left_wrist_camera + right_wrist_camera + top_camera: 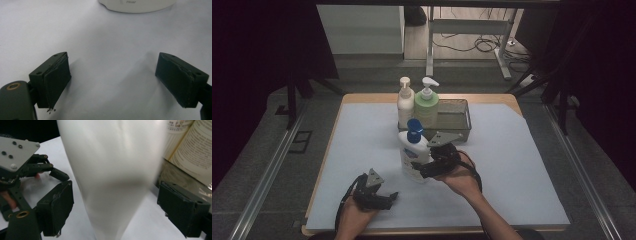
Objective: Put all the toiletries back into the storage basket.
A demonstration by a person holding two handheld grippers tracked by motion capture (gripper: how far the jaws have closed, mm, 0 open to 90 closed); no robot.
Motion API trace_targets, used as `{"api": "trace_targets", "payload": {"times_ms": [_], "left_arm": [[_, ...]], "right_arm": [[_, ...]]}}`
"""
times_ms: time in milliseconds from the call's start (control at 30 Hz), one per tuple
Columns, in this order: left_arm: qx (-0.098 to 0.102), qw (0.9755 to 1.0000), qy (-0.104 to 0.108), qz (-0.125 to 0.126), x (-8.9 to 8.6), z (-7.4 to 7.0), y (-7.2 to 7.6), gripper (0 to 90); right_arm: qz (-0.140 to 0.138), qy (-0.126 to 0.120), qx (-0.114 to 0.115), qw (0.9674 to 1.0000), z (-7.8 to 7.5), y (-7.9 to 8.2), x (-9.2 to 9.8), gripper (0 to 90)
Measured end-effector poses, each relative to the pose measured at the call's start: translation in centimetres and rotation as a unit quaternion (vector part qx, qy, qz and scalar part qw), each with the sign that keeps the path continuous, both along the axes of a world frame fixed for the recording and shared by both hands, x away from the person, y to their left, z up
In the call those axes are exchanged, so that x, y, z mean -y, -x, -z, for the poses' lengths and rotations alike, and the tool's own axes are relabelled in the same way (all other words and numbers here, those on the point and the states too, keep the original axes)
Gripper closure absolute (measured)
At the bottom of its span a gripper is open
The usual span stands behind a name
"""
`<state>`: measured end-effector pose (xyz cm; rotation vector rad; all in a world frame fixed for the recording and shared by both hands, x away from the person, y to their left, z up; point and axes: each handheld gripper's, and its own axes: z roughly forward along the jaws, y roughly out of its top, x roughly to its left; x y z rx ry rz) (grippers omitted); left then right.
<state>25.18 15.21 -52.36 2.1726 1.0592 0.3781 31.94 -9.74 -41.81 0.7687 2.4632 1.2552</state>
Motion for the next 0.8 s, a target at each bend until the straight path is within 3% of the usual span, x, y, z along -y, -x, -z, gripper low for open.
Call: {"api": "trace_targets", "payload": {"times_ms": [433, 667, 800], "left_arm": [[0.0, 1.0, 0.0, 0.0, 0.0, 0.0, 0.0, 12.2], [0.0, 1.0, 0.0, 0.0, 0.0, 0.0, 0.0, 12.2], [0.0, 1.0, 0.0, 0.0, 0.0, 0.0, 0.0, 12.2]], "right_arm": [[0.001, -0.001, 0.02, 0.9998, 0.1, -0.4, -2.1, 24.9], [0.003, -0.007, 0.036, 0.9993, 0.4, -0.3, -2.6, 36.4], [0.002, -0.021, 0.026, 0.9995, 0.4, -0.4, -2.3, 38.1]]}}
